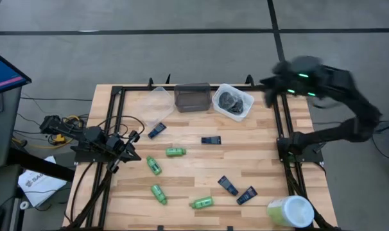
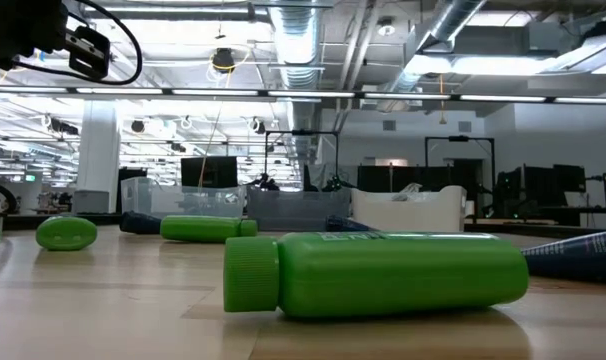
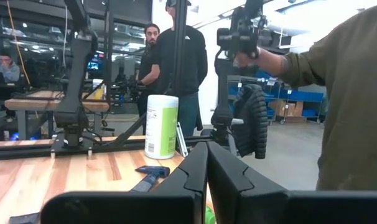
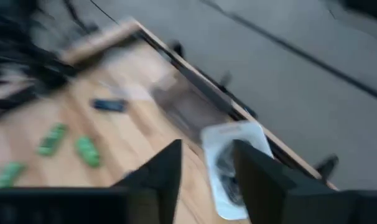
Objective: Pick & Place Travel size toiletries
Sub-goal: Put the green shampoo into the transparent bin
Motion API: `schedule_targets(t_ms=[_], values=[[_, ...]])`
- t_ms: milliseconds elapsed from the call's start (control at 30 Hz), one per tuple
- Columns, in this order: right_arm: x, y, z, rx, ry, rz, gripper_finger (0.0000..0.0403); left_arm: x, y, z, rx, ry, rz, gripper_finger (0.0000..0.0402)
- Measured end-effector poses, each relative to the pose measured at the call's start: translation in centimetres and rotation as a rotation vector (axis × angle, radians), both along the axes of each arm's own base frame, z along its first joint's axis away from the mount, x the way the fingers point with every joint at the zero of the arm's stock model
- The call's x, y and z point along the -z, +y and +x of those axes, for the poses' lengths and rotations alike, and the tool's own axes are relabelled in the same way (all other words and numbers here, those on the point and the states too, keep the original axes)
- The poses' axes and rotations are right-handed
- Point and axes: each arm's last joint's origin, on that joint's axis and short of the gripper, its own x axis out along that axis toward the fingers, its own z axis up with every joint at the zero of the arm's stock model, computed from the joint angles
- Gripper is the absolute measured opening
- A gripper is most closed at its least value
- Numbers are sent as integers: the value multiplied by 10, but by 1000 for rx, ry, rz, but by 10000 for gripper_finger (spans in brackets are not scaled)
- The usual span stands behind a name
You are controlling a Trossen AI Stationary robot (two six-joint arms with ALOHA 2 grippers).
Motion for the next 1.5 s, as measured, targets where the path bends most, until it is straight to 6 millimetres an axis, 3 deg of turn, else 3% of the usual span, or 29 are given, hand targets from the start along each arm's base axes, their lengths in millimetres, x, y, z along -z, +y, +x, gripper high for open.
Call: schedule_targets(t_ms=[167,300,433,733,1000,1233,1367,1500], values=[[1,30,-51,-140,-159,-34,17,0,0,0,-17,-36,75,3],[28,40,-71,-232,-266,-31,16,0,0,0,-18,-38,75,3],[72,45,-83,-316,-398,-73,3,-1,0,0,-18,-43,73,3],[177,49,-67,-375,-603,-78,1,-14,1,-4,-22,-181,23,3],[237,53,-58,-413,-664,-100,0,-26,3,-9,4,-268,-89,3],[295,59,-39,-485,-660,-127,0,-28,3,-10,-14,-312,-57,3],[302,60,-36,-515,-621,-111,0,-36,6,-15,-70,-421,-69,3],[303,59,-36,-488,-612,-106,0,-56,15,-22,-273,-513,-246,3]])
